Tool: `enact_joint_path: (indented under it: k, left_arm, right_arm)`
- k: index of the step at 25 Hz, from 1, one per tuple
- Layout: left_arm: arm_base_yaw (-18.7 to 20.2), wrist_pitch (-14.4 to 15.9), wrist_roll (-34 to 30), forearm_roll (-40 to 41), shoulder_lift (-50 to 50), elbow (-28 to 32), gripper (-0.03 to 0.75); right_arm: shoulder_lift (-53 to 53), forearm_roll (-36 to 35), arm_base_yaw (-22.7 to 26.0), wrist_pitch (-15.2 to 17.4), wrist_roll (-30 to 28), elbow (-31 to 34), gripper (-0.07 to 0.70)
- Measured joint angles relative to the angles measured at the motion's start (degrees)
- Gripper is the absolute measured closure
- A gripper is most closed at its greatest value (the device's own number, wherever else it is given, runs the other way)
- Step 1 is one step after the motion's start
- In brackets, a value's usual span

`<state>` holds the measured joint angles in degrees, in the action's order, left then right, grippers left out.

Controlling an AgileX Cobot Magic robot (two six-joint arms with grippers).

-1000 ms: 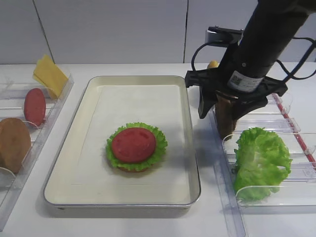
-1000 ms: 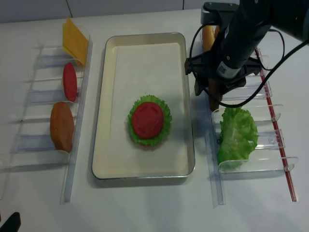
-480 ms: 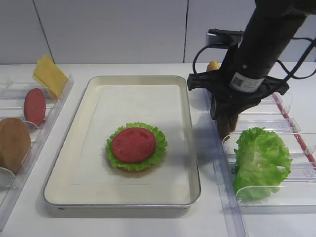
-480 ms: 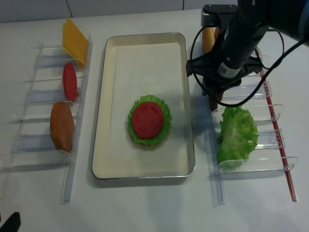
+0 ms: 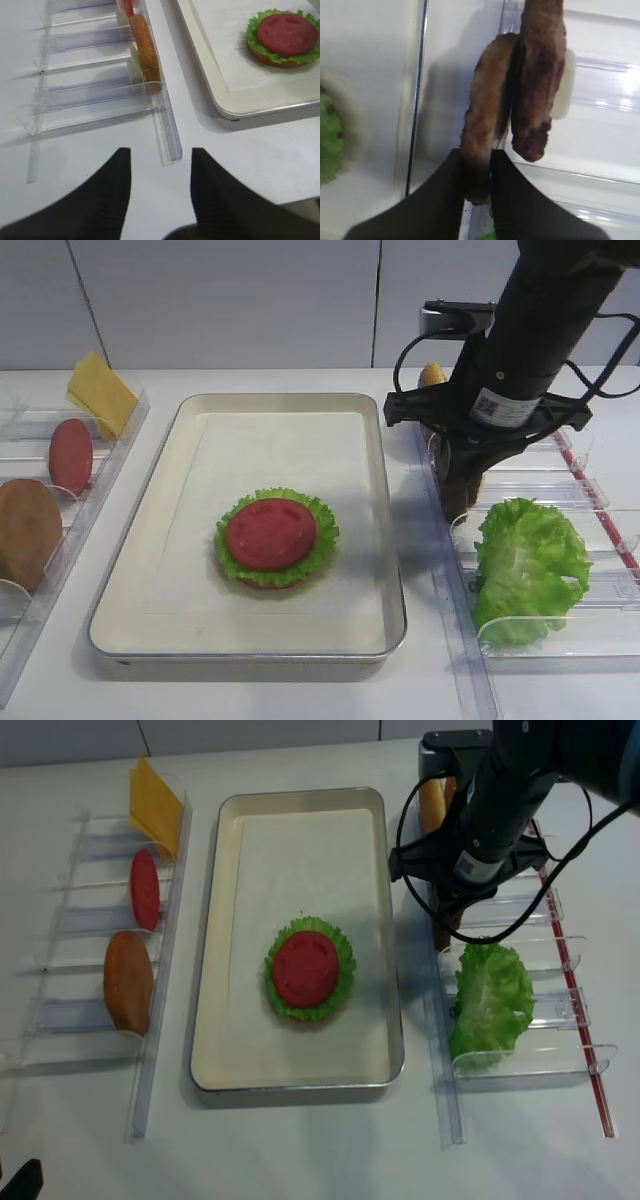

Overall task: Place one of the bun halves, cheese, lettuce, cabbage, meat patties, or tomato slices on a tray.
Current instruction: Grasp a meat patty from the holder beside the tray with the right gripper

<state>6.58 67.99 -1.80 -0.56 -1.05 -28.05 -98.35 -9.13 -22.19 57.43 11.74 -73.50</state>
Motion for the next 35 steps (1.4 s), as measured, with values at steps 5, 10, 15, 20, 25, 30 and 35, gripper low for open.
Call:
enact_joint_path:
  k: [5, 10, 15, 20, 25, 30, 35]
  left_arm:
    - [0.0, 0.0, 0.0, 0.0, 0.0, 0.0, 0.454]
    - [0.0, 0.0, 0.0, 0.0, 0.0, 0.0, 0.454]
    - [0.0, 0.0, 0.0, 0.0, 0.0, 0.0, 0.454]
    - [0.0, 0.0, 0.0, 0.0, 0.0, 0.0, 0.454]
    - [0.0, 0.0, 0.0, 0.0, 0.0, 0.0, 0.454]
    - [0.0, 0.0, 0.0, 0.0, 0.0, 0.0, 0.454]
    - [0.0, 0.0, 0.0, 0.0, 0.0, 0.0, 0.454]
  right_arm:
    - [0.0, 1.51, 0.0, 0.12, -0.7, 0.02, 0.472]
    - [0.0, 1.74, 0.0, 0.12, -0.82, 0.02, 0.474]
    - [0.14, 1.74, 0.0, 0.73, -0.82, 0.02, 0.477]
    - [2.99, 2.03, 0.0, 2.0, -0.91, 0.02, 0.477]
    - [5.87, 2.27, 0.0, 4.34, -1.24, 0.02, 0.477]
    - [8.47, 1.76, 0.0, 5.25, -1.28, 0.02, 0.477]
    - [12.26, -1.0, 0.0, 5.51, -4.2, 0.02, 0.478]
